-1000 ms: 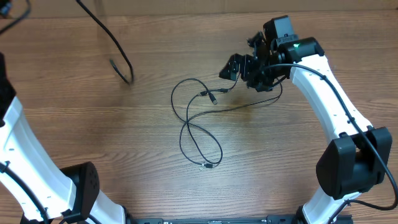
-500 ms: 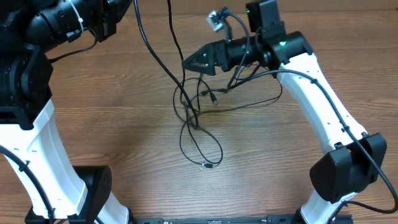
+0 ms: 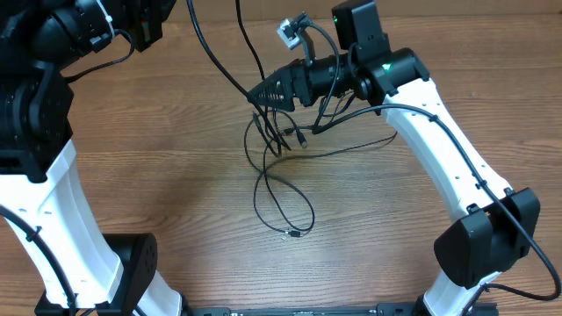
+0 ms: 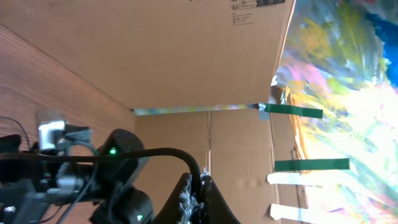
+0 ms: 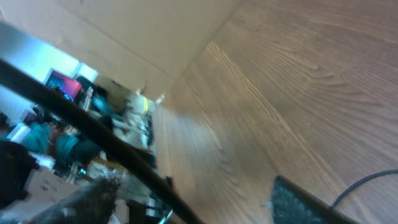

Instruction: Untangle cables

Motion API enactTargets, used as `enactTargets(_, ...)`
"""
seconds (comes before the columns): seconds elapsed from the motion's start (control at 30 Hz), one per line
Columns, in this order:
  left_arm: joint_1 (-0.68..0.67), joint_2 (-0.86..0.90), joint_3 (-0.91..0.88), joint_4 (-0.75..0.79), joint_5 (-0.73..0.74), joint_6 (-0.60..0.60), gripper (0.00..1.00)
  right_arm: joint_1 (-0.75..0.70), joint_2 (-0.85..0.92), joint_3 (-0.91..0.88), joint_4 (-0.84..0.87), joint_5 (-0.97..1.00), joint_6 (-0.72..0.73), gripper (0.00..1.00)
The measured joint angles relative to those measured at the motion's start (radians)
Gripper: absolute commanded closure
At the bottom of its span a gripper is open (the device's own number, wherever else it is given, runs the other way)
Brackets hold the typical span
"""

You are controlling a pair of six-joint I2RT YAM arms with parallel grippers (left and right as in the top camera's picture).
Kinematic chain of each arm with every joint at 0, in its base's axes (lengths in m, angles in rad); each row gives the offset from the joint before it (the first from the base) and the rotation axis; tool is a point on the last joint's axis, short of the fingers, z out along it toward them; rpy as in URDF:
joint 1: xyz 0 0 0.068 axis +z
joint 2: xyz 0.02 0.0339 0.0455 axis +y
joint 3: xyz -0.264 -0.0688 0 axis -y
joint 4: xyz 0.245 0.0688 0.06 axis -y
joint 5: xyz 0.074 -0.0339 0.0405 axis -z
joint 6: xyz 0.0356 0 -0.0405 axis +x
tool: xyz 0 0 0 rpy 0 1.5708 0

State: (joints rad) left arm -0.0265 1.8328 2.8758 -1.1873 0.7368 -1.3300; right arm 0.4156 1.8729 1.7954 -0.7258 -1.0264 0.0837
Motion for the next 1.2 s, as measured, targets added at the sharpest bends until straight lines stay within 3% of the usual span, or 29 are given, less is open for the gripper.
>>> enactTargets(0.07, 0.000, 0.000, 0.000, 0.003, 0.001, -0.007, 0.96, 0.010, 0.000, 0.000, 0.000, 0.015, -0.001, 0.85)
enactTargets(0.1, 0.000, 0.000, 0.000, 0.004, 0.003, -0.010, 0.96, 0.011, 0.000, 0.000, 0.002, 0.018, -0.003, 0.94)
enactTargets(0.13, 0.000, 0.000, 0.000, 0.005, 0.004, -0.012, 0.96, 0.013, 0.000, 0.000, 0.000, 0.023, 0.001, 0.96)
enactTargets(0.4, 0.000, 0.000, 0.000, -0.005, 0.000, -0.017, 0.96, 0.012, 0.000, 0.000, 0.002, 0.038, 0.029, 0.96)
enactTargets(0.5, 0.000, 0.000, 0.000, -0.056, -0.053, 0.036, 0.90, 0.010, 0.000, 0.000, -0.016, 0.100, 0.085, 0.96)
enactTargets(0.6, 0.000, 0.000, 0.000, -0.130, -0.170, 0.146, 0.79, 0.000, 0.000, 0.000, -0.054, 0.168, 0.119, 0.96)
enactTargets(0.73, 0.000, 0.000, 0.000, -0.262, -0.375, 0.383, 0.61, -0.011, 0.000, 0.000, -0.066, 0.235, 0.144, 0.96)
enactTargets(0.87, 0.000, 0.000, -0.002, -0.307, -0.434, 0.559, 0.48, -0.011, 0.000, 0.000, -0.037, 0.246, 0.149, 0.96)
enactTargets(0.93, 0.000, 0.000, -0.003, -0.309, -0.443, 0.612, 0.50, -0.011, 0.000, 0.000, -0.008, 0.227, 0.151, 0.96)
enactTargets(1.0, 0.000, 0.000, -0.003, -0.311, -0.449, 0.662, 0.45, -0.011, 0.000, 0.000, 0.037, 0.182, 0.152, 0.96)
enactTargets(1.2, 0.000, 0.000, -0.003, -0.352, -0.381, 0.697, 0.55, -0.011, 0.000, 0.002, 0.135, 0.116, 0.229, 0.96)
